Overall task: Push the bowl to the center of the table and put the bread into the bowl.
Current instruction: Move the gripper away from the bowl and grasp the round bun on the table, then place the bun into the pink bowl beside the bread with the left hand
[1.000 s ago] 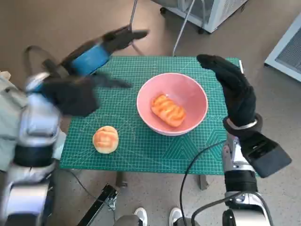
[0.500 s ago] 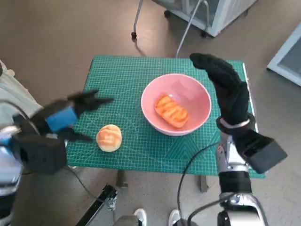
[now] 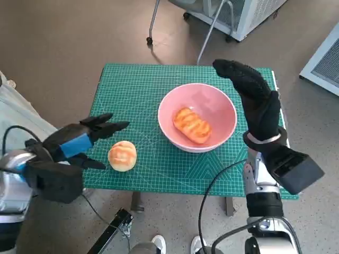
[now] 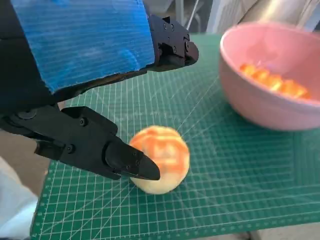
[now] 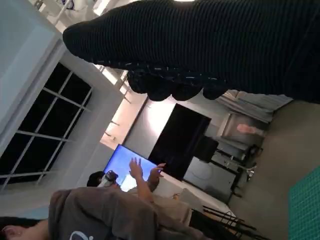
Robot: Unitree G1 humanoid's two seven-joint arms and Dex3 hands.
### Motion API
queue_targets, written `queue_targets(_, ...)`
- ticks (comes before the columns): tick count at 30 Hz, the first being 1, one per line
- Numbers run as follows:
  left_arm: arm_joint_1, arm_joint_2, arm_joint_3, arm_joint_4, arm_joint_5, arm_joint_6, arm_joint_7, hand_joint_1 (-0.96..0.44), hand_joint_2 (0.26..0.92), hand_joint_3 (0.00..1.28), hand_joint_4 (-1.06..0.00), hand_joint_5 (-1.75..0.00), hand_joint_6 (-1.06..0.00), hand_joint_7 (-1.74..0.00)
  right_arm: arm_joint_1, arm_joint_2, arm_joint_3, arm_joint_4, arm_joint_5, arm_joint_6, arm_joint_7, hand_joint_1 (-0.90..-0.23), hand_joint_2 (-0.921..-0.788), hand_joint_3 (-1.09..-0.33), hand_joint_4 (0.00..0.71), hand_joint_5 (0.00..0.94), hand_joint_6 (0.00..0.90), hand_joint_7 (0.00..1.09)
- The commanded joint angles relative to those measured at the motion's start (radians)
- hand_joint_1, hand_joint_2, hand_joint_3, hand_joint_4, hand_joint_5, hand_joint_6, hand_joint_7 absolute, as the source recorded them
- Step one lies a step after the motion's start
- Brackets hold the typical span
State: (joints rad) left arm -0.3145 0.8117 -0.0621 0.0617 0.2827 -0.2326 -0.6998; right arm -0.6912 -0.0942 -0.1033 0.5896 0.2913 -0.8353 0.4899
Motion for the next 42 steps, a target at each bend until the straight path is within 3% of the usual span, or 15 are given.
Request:
queue_targets(1,-0.021,-0.017,-0.045,0.035,0.047,-0.004,0.023,-0.14,0.82,0.0,-0.13,0.0,-0.28,-0.05,0.022,-0.003,0.003,-0.007,-0.007,0.016,0.004,-0.732,-0.921,-0.776,0.239,0.018,-0.001,0.86)
queue_targets(15,-0.089,-0.09,-0.182,0.231,0.192,-0.025,0.117,-0.1,0.829,0.0,-0.2,-0.03,-0.35,-0.06,0.031,-0.019,-0.001,-0.018,-0.015,0.017,0.003,-0.731,-0.921,-0.778,0.24,0.021,-0.001,0.86)
queue_targets(18,-0.113,-0.106,-0.218,0.293,0.226,-0.033,0.133,-0.09,0.845,0.01,-0.26,-0.05,-0.41,-0.09,0.031,-0.021,-0.001,-0.019,-0.014,0.018,0.004,-0.732,-0.921,-0.777,0.241,0.022,-0.001,0.86)
queue_targets(22,-0.151,-0.114,-0.264,0.357,0.277,-0.038,0.145,-0.08,0.882,0.02,-0.43,-0.08,-0.53,-0.18,0.033,-0.022,0.0,-0.022,-0.017,0.018,0.002,-0.728,-0.921,-0.777,0.24,0.023,-0.001,0.86)
queue_targets(25,-0.173,-0.111,-0.281,0.383,0.296,-0.046,0.149,-0.07,0.908,0.02,-0.57,-0.15,-0.53,-0.49,0.036,-0.023,0.001,-0.027,-0.018,0.018,0.001,-0.725,-0.921,-0.778,0.24,0.023,-0.001,0.86)
queue_targets(26,-0.187,-0.102,-0.274,0.379,0.288,-0.047,0.137,-0.13,0.911,0.06,-0.59,-0.22,-0.53,-0.66,0.037,-0.025,0.0,-0.028,-0.018,0.018,0.002,-0.725,-0.921,-0.778,0.239,0.023,-0.001,0.86)
queue_targets(27,-0.198,-0.095,-0.269,0.376,0.281,-0.048,0.128,-0.14,0.914,0.1,-0.6,-0.48,-0.53,-0.9,0.038,-0.026,0.0,-0.03,-0.017,0.018,0.003,-0.726,-0.921,-0.778,0.239,0.023,-0.001,0.87)
queue_targets(28,-0.206,-0.085,-0.257,0.359,0.268,-0.046,0.116,-0.09,0.917,0.11,-0.61,-0.74,-0.54,-1.04,0.039,-0.028,-0.001,-0.03,-0.019,0.017,0.002,-0.728,-0.921,-0.778,0.239,0.024,-0.001,0.87)
queue_targets(29,-0.21,-0.079,-0.248,0.346,0.259,-0.044,0.11,-0.06,0.918,0.11,-0.62,-0.92,-0.54,-1.1,0.039,-0.029,-0.001,-0.03,-0.02,0.016,0.002,-0.729,-0.921,-0.778,0.239,0.024,-0.001,0.87)
queue_targets(31,-0.21,-0.068,-0.222,0.313,0.233,-0.043,0.104,-0.03,0.919,0.11,-0.63,-1.07,-0.55,-1.16,0.039,-0.032,-0.002,-0.03,-0.02,0.016,0.003,-0.731,-0.921,-0.777,0.24,0.025,-0.001,0.87)
queue_targets(35,-0.214,-0.06,-0.158,0.281,0.164,-0.066,0.115,0.0,0.92,0.12,-0.63,-1.22,-0.58,-1.18,0.038,-0.034,-0.003,-0.029,-0.021,0.014,0.004,-0.734,-0.921,-0.774,0.24,0.026,-0.001,0.87)
queue_targets(42,-0.249,-0.054,-0.071,0.198,0.096,-0.067,0.141,0.0,0.918,0.12,-0.61,-1.32,-0.6,-1.12,0.035,-0.036,-0.003,-0.024,-0.021,0.014,0.007,-0.739,-0.921,-0.773,0.24,0.028,-0.001,0.87)
